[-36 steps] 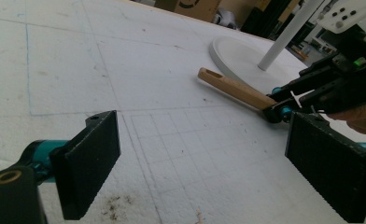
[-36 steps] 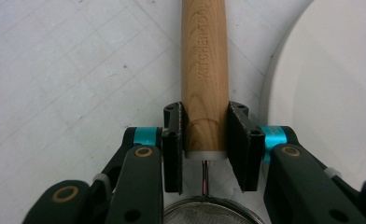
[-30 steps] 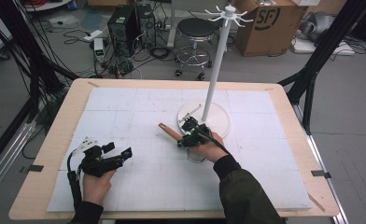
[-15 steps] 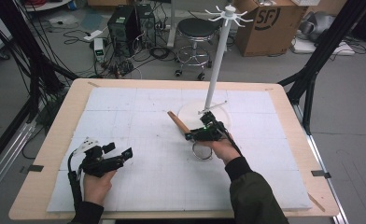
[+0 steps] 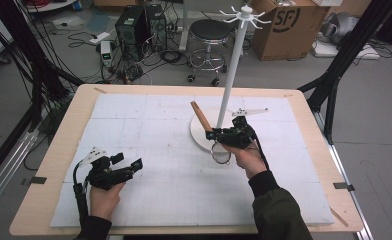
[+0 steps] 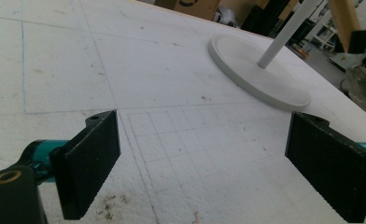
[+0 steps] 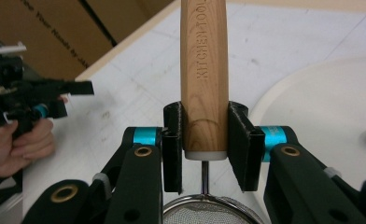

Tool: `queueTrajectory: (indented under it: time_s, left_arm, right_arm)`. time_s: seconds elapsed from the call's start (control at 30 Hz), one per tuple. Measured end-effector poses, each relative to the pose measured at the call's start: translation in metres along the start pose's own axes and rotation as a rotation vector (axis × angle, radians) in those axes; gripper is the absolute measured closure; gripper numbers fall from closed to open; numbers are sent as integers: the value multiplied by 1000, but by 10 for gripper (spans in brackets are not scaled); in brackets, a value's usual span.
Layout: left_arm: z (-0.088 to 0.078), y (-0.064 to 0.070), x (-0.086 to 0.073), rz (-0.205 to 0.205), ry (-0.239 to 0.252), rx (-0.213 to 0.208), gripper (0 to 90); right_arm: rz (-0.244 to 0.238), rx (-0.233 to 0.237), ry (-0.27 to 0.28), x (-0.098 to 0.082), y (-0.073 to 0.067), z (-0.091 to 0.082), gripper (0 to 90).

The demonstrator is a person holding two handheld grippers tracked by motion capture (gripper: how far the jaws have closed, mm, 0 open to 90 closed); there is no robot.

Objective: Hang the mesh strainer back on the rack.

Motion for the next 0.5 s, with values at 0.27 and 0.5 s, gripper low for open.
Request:
queueTrajectory:
  time_s: [0.27, 0.5]
  left_arm:
    - [1, 0, 0, 1, -1, 2, 109]
    - [0, 0, -1, 7, -2, 6, 109]
  right_arm:
    - [11, 0, 158, 16, -3, -24, 695]
    - [-16, 23, 291, 29, -9, -42, 695]
Point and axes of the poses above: each handheld gripper's, and its own axes: z roughly forward along the jaws, x roughly out of its top, y roughly to its right, the point moved 6 cm from there along z, roughly forward along the jaws, and after that the axes turned 2 degrees about y, right-handed, at the moved point
